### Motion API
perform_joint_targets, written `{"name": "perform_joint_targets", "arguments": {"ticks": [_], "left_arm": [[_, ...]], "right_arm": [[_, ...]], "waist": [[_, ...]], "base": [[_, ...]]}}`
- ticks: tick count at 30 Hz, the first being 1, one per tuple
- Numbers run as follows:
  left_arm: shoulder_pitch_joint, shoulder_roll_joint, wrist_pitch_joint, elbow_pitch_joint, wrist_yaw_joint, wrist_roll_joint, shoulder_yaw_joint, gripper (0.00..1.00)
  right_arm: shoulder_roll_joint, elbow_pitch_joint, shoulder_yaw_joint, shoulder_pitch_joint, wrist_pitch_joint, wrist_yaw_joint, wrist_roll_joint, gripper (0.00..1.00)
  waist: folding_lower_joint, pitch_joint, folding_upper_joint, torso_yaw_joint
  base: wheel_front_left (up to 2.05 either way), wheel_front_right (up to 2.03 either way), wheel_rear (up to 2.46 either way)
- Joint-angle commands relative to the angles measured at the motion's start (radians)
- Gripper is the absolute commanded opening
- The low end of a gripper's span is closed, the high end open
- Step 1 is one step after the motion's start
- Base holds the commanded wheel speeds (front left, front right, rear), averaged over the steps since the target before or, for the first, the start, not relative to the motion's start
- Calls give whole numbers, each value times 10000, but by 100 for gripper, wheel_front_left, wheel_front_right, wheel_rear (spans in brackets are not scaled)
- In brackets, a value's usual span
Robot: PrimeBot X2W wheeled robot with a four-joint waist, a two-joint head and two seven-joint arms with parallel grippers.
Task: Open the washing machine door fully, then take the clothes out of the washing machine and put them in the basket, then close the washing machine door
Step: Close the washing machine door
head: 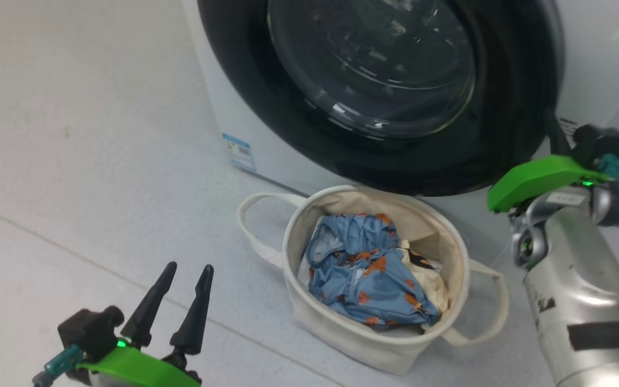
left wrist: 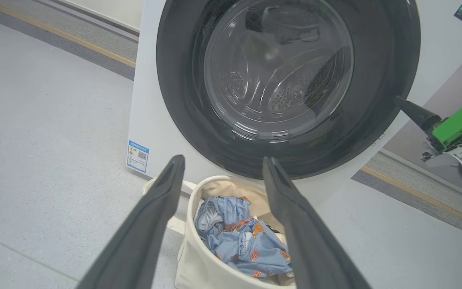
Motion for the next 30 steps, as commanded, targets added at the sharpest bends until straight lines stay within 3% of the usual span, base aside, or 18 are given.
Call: {"name": "perform_joint_targets", "arguments": {"ticks": [1,8,20,30], "left_arm": [[-193,310,-25,-296,84,-60,404,100],[164,495,-20,-423,263,-72,497,100],[893,903,-110,-869,634,-199,946,100],[1217,994,-231,-1425,802,-445,1300,100]], "right_arm": [[85,-343,445,74,-123,-2,94,100],[85,-897,1761,1249,-124,-2,456,100],[85,-2526,3096,2903,-124,-2,669,100],[85,-4454,2749,4569,-58,-2,529,100]], "waist": [[-1,-247,0,-273],[-1,-903,0,-1157],[-1,-1481,0,-2807],[-1,-1413,0,-3285]], "base": [[0,0,0],[0,0,0],[0,0,0],[0,0,0]]}}
